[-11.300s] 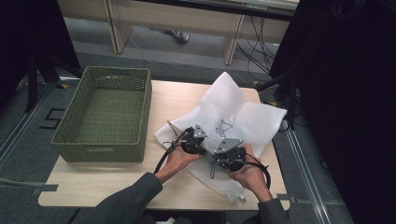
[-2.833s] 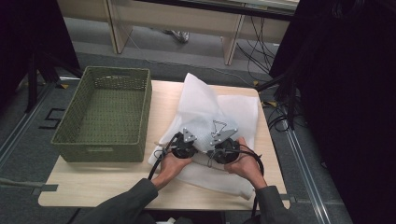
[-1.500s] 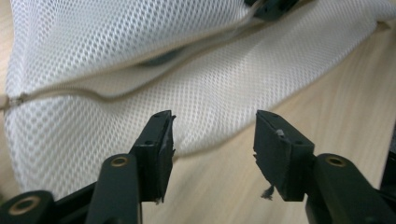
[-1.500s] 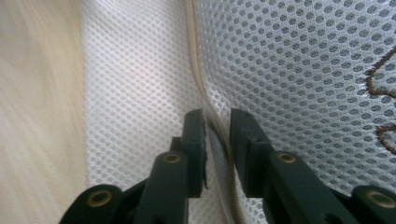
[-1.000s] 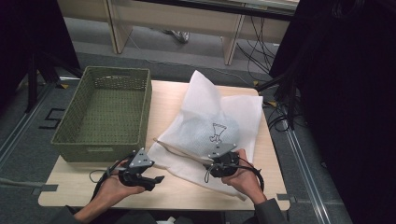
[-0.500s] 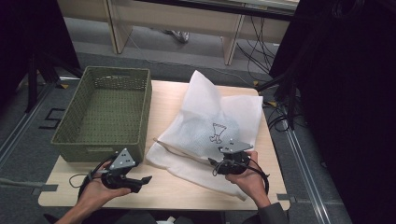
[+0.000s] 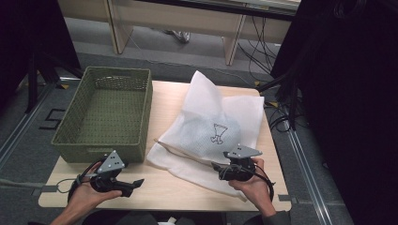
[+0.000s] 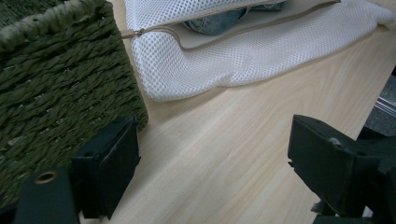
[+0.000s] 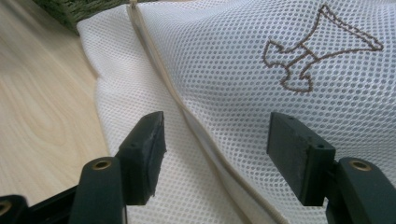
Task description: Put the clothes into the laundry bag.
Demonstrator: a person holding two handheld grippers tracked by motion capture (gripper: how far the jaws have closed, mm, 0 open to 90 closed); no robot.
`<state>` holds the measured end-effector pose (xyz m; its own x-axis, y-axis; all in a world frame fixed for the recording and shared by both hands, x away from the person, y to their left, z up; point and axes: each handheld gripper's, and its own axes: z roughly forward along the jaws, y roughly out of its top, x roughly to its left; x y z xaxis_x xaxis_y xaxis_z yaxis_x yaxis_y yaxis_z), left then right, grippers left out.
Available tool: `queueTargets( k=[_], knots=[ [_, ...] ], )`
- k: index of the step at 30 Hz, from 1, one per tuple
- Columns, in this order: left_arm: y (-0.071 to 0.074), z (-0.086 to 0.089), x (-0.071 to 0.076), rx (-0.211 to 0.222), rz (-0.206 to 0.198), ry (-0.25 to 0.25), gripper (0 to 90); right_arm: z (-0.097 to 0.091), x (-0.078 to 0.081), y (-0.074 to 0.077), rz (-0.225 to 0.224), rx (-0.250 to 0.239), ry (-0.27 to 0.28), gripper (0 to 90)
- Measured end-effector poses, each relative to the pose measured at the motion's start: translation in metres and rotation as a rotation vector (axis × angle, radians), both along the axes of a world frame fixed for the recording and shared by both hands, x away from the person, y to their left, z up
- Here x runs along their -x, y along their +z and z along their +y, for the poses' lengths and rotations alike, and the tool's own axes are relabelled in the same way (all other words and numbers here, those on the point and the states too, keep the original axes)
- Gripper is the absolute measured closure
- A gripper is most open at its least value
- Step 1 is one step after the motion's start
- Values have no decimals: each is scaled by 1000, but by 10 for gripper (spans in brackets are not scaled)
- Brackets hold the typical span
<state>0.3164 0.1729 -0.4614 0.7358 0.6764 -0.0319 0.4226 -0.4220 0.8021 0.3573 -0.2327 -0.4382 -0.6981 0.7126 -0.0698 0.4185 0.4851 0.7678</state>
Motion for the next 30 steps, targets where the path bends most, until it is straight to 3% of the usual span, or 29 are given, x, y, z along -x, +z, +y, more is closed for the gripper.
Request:
queueTargets(
  k=[3, 5, 6, 8, 9, 10, 11, 13, 14, 18, 22, 30],
  knots=[
    [-2, 1, 2, 44, 16, 20, 159, -1, 2, 0, 15, -11, -7, 374],
    [0, 5, 0, -13, -23, -22, 159, 0, 4, -1, 27, -13, -14, 371],
    [-1, 4, 2, 6, -3, 5, 158, -1, 5, -2, 17, -5, -3, 367],
    [-1, 3, 4, 14, 7, 0, 158, -1, 6, -2, 35, -9, -15, 366],
    [-1, 4, 5, -6, 12, -9, 158, -1, 7, -3, 29, -5, -1, 364],
    [-2, 2, 7, 12, 8, -3, 158, -1, 7, -3, 29, -5, -1, 364],
    [-1, 4, 8, -10, 6, -15, 158, 0, 9, -3, 37, -7, -3, 361],
    [0, 5, 9, -19, -5, -25, 159, 0, 8, -4, 25, -4, 11, 358],
    [0, 5, 10, -15, -23, -11, 158, 1, 9, -4, 49, -6, 16, 356],
    [1, 10, 13, -29, -46, -32, 158, 3, 12, -5, 62, -9, 23, 352],
    [-2, 11, 21, -1, -8, 6, 158, 5, 16, -7, 51, -3, 51, 342],
    [-5, 8, 25, -37, -24, -3, 158, 4, 26, -12, 73, 9, 52, 333]
  ],
)
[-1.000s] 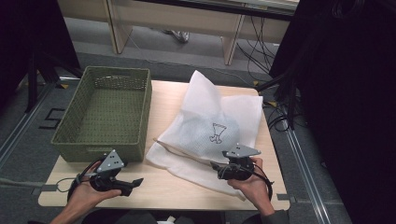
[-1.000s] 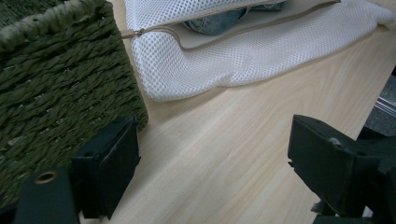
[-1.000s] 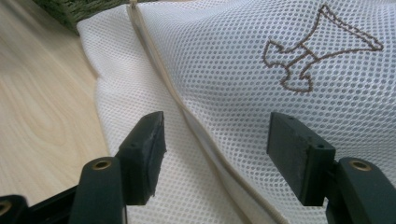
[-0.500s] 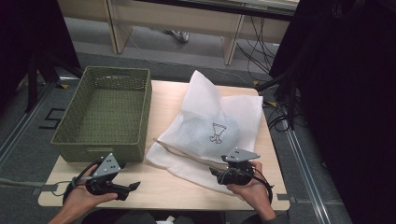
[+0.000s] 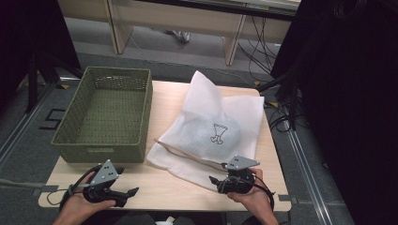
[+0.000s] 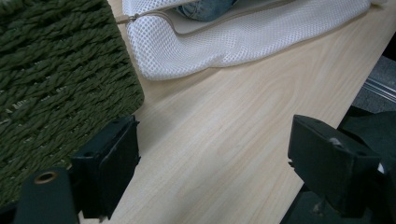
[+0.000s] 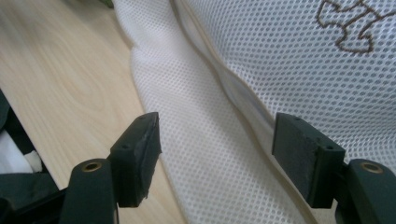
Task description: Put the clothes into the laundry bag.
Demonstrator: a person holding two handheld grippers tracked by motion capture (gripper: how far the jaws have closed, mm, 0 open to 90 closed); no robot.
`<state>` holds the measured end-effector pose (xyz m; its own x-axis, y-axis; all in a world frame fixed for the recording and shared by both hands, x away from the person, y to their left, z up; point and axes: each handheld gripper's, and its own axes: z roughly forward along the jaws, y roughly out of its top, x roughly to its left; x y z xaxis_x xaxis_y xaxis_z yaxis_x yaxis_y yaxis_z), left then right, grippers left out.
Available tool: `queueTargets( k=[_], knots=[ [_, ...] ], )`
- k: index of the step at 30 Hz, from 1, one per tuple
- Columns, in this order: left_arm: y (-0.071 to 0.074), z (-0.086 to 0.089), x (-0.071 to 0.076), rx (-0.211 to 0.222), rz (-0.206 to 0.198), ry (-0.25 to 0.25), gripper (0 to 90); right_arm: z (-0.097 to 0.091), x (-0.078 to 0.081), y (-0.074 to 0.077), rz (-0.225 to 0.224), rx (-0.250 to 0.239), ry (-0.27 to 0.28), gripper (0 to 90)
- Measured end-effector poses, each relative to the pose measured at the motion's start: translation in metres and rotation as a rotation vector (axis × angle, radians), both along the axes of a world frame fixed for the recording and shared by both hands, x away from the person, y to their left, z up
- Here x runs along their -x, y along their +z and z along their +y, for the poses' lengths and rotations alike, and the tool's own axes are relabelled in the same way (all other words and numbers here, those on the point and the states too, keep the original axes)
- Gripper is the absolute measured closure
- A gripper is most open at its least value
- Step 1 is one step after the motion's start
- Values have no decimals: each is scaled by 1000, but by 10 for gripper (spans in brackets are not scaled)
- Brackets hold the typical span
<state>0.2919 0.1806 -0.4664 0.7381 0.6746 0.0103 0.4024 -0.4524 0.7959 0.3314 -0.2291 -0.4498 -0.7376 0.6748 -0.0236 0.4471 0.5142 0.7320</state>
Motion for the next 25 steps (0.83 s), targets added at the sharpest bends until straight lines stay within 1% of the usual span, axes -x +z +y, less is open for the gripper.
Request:
queueTargets(
  k=[1, 2, 3, 4, 5, 6, 7, 8, 9, 10, 11, 12, 13, 16, 17, 18, 19, 20, 21, 22, 23, 24, 25],
  knots=[
    [-1, -2, 1, 11, 19, 2, 159, -2, 2, -2, -4, 10, 11, 332],
    [-2, -3, 0, 8, 4, 6, 159, -2, 2, -2, -4, 10, 11, 332],
    [-2, -4, 0, 3, 20, -5, 159, -3, 4, -3, -1, 19, 18, 330],
    [-2, -4, 0, -2, 7, -10, 159, -4, 5, -3, 4, 20, 11, 329],
    [-1, -4, -1, -20, -9, -18, 159, -4, 5, -3, 4, 20, 11, 329],
    [-1, -5, -1, 6, -10, -6, 159, -5, 5, -4, 4, 26, 12, 328],
    [-1, -4, -1, 1, -8, -11, 159, -6, 7, -3, 3, 29, -7, 326],
    [0, -4, 0, -3, 2, 4, 159, -6, 8, -3, 14, 27, -17, 325],
    [0, -4, 0, -2, 3, 3, 159, -7, 7, -3, -3, 29, -8, 325],
    [-1, -4, 0, 8, -4, 9, 159, -7, 7, -3, -1, 29, -8, 325],
    [-1, -4, 0, 11, 4, 2, 159, -6, 8, -3, 12, 31, -16, 325],
    [-1, -5, -1, 4, 0, -5, 159, -6, 8, -3, 7, 36, -16, 325],
    [0, -4, -2, -13, -13, -22, 159, -6, 5, -5, -8, 42, 23, 324],
    [0, -4, -2, -14, -12, -27, 159, -6, 6, -5, -6, 41, 22, 323],
    [-1, -4, -3, -13, -16, -19, 159, -6, 6, -5, -7, 42, 21, 323],
    [-2, -6, -1, 12, -5, 0, 159, -6, 5, -5, -4, 42, 25, 322],
    [-2, -5, -2, -2, 0, 2, 158, -6, 5, -5, 0, 38, 28, 321],
    [-2, -5, -2, -6, 0, 4, 159, -6, 5, -5, 2, 31, 32, 320],
    [-2, -5, -1, 7, 5, 9, 159, -5, 6, -4, 5, 34, 27, 320],
    [-2, -4, -3, -11, -3, -8, 159, -5, 6, -4, 5, 34, 27, 320],
    [-2, -3, -4, -18, -6, -14, 159, -5, 7, -4, 11, 36, 19, 320],
    [-2, -3, -4, -23, -7, -16, 159, -6, 6, -4, 0, 35, 29, 320],
    [-2, -4, -4, -19, -2, -10, 159, -6, 5, -5, -3, 34, 32, 320]
  ],
)
